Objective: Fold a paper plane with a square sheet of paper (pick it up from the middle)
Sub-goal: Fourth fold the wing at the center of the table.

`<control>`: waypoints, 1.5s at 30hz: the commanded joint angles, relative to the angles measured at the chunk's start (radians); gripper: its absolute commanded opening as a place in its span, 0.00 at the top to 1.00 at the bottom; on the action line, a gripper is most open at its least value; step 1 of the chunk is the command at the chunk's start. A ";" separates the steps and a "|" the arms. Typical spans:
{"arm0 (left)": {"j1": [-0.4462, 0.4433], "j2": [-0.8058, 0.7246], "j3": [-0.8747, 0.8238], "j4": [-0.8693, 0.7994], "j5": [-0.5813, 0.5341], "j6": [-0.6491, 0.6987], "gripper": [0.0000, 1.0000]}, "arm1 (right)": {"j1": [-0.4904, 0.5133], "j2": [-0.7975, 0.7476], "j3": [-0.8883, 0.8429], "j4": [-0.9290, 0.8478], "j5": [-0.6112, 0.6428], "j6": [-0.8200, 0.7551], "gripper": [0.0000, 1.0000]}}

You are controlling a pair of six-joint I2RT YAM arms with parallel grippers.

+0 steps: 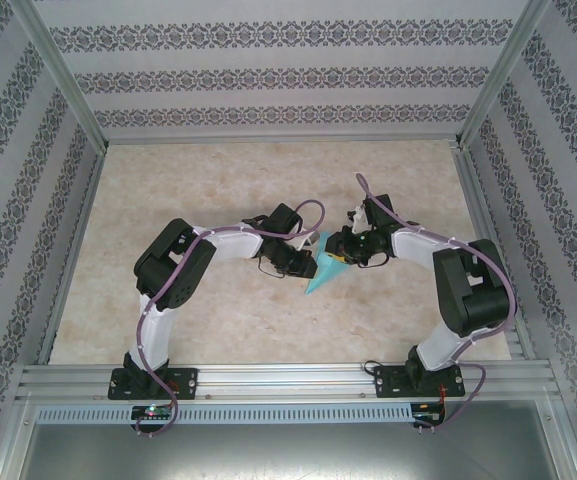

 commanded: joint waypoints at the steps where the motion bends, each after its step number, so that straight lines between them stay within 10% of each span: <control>1: -0.014 0.011 -0.031 -0.032 -0.028 0.030 0.85 | -0.004 0.036 0.036 0.003 0.008 -0.019 0.78; 45: -0.013 -0.095 -0.005 -0.125 -0.086 0.065 0.69 | 0.058 0.219 0.074 0.004 0.000 -0.080 0.89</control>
